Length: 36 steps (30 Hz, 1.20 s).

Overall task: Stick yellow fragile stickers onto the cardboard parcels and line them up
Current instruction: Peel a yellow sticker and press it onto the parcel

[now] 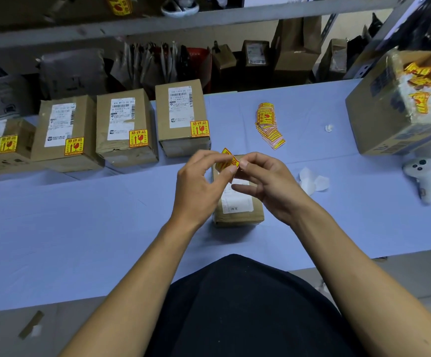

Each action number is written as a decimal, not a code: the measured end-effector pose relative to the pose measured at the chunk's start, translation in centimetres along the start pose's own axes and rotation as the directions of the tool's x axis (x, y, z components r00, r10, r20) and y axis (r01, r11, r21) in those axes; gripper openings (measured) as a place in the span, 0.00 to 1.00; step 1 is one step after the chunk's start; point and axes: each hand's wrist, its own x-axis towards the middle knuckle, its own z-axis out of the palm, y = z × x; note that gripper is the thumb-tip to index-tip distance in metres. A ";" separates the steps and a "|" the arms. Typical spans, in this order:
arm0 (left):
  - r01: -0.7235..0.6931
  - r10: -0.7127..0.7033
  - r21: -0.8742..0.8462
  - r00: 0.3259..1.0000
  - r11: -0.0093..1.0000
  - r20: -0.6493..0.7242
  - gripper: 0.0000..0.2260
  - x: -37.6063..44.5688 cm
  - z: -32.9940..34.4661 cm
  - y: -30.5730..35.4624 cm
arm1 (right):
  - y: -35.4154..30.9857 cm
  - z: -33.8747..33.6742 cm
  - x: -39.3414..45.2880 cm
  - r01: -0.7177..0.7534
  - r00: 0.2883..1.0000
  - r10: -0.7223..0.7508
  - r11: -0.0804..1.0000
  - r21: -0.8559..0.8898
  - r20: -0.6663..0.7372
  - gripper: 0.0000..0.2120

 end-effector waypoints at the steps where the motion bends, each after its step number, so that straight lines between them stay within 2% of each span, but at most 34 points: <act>1: 0.008 -0.008 0.006 1.000 1.000 0.000 0.08 -0.1 0.0 -0.1 | 0.0 0.1 -0.1 0.012 1.000 -0.012 1.000 -0.005 0.005 0.08; 7: 0.069 -0.056 -0.237 0.997 0.969 0.059 0.08 -0.1 -0.1 -0.1 | -0.3 0.4 -0.4 0.055 0.998 -0.054 0.998 -0.039 0.014 0.07; 12: 0.108 -0.079 -0.319 0.992 0.942 0.102 0.09 -0.1 -0.5 0.5 | -0.6 0.3 -0.6 0.035 0.999 -0.035 0.999 0.017 0.024 0.05; 18: 0.100 -0.065 -0.298 0.990 0.949 0.124 0.10 -0.2 -0.8 0.6 | -0.9 0.4 -0.7 0.023 1.000 -0.023 0.999 0.033 0.015 0.04; 31: 0.023 -0.005 -0.176 0.995 0.984 0.101 0.07 -0.3 -0.8 0.5 | -0.2 1.2 -1.1 0.139 0.988 -0.147 0.980 -0.145 -0.045 0.08; 36: 0.019 -0.003 -0.156 0.994 0.988 0.105 0.06 -0.1 -1.0 0.5 | 0.2 1.2 -1.4 0.207 0.970 -0.235 0.934 -0.291 -0.064 0.06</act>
